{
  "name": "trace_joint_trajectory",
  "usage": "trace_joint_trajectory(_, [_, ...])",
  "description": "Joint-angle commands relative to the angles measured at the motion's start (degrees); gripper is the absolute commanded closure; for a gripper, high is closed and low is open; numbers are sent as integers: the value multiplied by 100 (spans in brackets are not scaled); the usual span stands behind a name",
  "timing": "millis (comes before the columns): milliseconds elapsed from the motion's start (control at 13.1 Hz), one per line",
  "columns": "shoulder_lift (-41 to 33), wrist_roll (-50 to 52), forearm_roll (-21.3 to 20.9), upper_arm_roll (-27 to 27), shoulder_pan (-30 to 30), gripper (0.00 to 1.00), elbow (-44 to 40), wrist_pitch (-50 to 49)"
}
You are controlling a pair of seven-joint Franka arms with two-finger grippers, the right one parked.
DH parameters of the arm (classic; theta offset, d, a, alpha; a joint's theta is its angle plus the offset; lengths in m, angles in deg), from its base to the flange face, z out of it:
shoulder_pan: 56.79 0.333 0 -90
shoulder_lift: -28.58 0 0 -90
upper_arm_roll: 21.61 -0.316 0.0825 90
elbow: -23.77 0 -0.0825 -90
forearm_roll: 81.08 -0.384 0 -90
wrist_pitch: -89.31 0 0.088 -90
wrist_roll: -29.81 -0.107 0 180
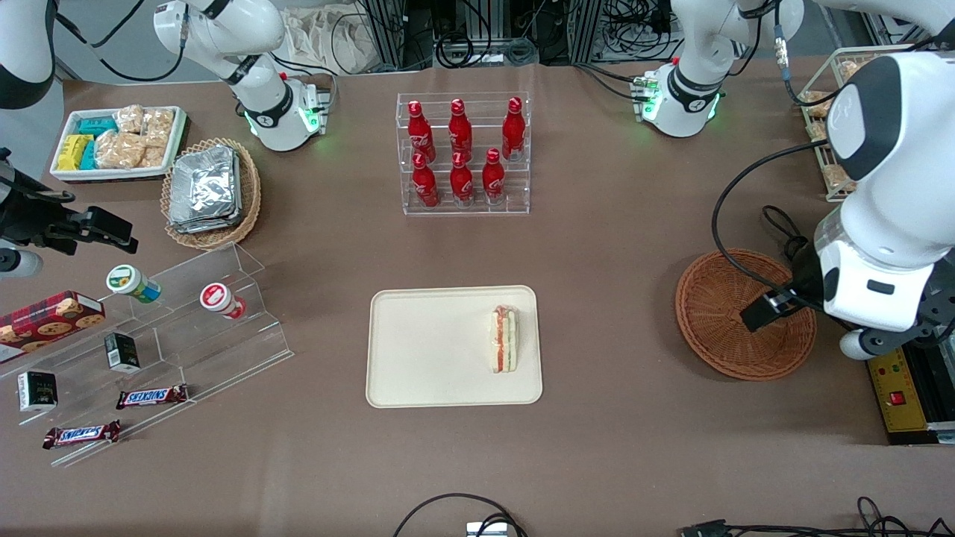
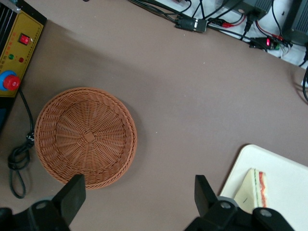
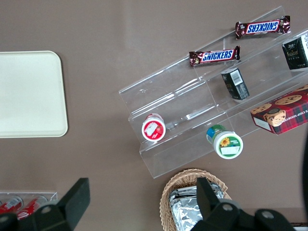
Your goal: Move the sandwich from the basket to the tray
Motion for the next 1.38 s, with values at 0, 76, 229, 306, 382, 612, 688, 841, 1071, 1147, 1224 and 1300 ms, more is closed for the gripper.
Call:
trace_joint_trajectory(0, [-419, -312, 58, 490, 795, 0, 210, -130])
trace_joint_trajectory(76, [-542, -365, -12, 686, 998, 0, 271, -130])
trace_joint_trajectory(229, [-727, -785, -12, 993, 1342, 0, 430, -130])
trace_joint_trajectory(306, [-780, -909, -12, 1291, 1726, 0, 474, -130])
trace_joint_trajectory(382, [-868, -997, -82, 1677, 2052, 0, 474, -182])
trace_joint_trajectory(612, [-948, -1095, -837, 2759, 2695, 0, 465, -358])
trace_joint_trajectory(688, [-1009, -1095, -847, 3014, 2914, 0, 483, -402])
trace_joint_trajectory(841, [-1193, -1112, -839, 3201, 3109, 0, 657, -420])
trace_joint_trajectory(1071, [-1615, -1165, -804, 3324, 3232, 0, 1176, -367])
trace_joint_trajectory(1147, [-1764, -1182, -795, 3464, 3346, 0, 1377, -341])
trace_joint_trajectory(1224, [-1887, -1261, -786, 3491, 3373, 0, 1527, -332])
trace_joint_trajectory(1300, [-1967, -1305, -768, 3492, 3374, 0, 1598, -341])
